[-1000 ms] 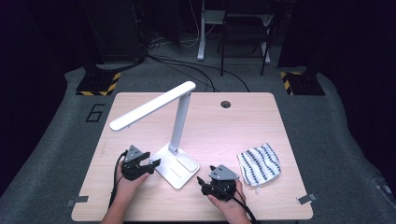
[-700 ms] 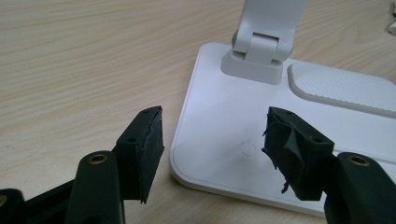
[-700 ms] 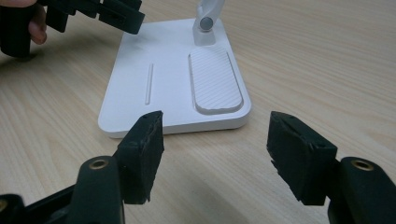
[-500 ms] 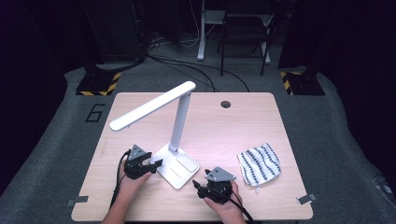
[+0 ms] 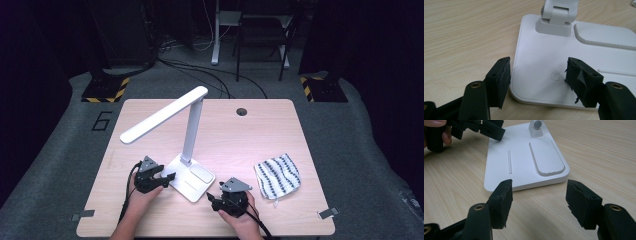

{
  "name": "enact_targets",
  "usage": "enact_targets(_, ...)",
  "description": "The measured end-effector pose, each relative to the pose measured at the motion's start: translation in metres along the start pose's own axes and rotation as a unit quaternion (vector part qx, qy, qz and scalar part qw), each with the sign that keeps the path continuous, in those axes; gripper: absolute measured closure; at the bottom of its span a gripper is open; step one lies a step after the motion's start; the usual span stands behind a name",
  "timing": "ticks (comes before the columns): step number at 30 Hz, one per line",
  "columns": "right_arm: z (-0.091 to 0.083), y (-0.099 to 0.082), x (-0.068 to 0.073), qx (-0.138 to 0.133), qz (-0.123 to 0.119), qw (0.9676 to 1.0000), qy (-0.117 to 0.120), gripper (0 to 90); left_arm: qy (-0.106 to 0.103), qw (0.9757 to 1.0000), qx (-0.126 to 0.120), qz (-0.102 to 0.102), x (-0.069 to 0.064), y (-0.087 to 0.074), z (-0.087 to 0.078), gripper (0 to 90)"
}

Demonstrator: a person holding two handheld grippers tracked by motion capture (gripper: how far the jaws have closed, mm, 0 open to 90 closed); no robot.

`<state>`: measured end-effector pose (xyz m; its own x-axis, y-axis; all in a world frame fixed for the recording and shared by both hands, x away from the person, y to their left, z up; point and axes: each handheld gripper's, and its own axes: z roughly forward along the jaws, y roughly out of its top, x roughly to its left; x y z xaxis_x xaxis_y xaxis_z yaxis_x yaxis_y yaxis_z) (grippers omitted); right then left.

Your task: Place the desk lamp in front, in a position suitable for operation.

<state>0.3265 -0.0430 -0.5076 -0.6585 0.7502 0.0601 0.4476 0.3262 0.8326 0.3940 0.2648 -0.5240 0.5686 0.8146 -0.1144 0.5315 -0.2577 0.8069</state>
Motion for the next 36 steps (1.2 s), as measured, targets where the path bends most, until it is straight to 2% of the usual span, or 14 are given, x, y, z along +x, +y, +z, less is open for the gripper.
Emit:
enact_targets(2,0.001,0.001,-0.002,0.000,0.003,1.0000,0.004,37.8,-0.005,1.0000,0.001,-0.006,-0.003,-0.001,0.000,36.9)
enact_targets(9,0.005,0.002,-0.006,0.003,0.021,0.9997,0.009,37.8,-0.017,0.9998,0.005,-0.003,-0.009,-0.004,-0.001,37.2)
enact_targets(16,0.014,0.001,-0.009,0.017,0.025,0.9993,0.021,39.1,-0.029,0.9995,0.007,0.010,-0.018,-0.007,-0.004,38.7)
enact_targets(17,0.014,0.001,-0.009,0.017,0.025,0.9993,0.021,39.1,-0.031,0.9993,0.009,0.018,-0.017,-0.006,-0.004,38.7)
enact_targets(18,0.018,0.000,-0.009,0.027,0.035,0.9987,0.023,37.3,-0.030,0.9994,0.006,0.015,-0.019,-0.007,-0.004,38.7)
enact_targets(19,0.018,0.000,-0.009,0.027,0.035,0.9987,0.023,37.3,-0.032,0.9994,0.005,0.009,-0.020,-0.007,-0.003,38.7)
enact_targets(21,0.021,0.001,-0.012,0.032,0.038,0.9983,0.031,36.4,-0.034,0.9993,0.008,0.014,-0.021,-0.007,-0.004,38.6)
enact_targets(22,0.022,0.001,-0.013,0.033,0.048,0.9976,0.035,36.2,-0.036,0.9993,0.006,0.009,-0.023,-0.008,-0.004,38.7)
enact_targets(24,0.022,0.001,-0.014,0.031,0.049,0.9976,0.037,36.2,-0.037,0.9992,0.007,0.009,-0.024,-0.008,-0.004,38.7)
enact_targets(27,0.024,0.002,-0.018,0.029,0.059,0.9973,0.031,35.8,-0.040,0.9992,0.007,0.007,-0.025,-0.009,-0.004,38.7)
enact_targets(28,0.025,0.002,-0.021,0.030,0.061,0.9972,0.032,35.5,-0.038,0.9991,0.007,0.017,-0.025,-0.008,-0.004,38.7)
enact_targets(30,0.027,0.002,-0.023,0.031,0.064,0.9970,0.029,35.4,-0.040,0.9992,0.003,0.004,-0.029,-0.009,-0.002,38.6)
enact_targets(35,0.030,0.002,-0.028,0.032,0.064,0.9972,0.019,33.6,-0.043,0.9990,0.007,0.008,-0.032,-0.009,-0.002,38.6)
enact_targets(36,0.031,0.002,-0.030,0.034,0.073,0.9966,0.018,33.1,-0.044,0.9990,0.007,0.009,-0.033,-0.009,-0.002,38.6)
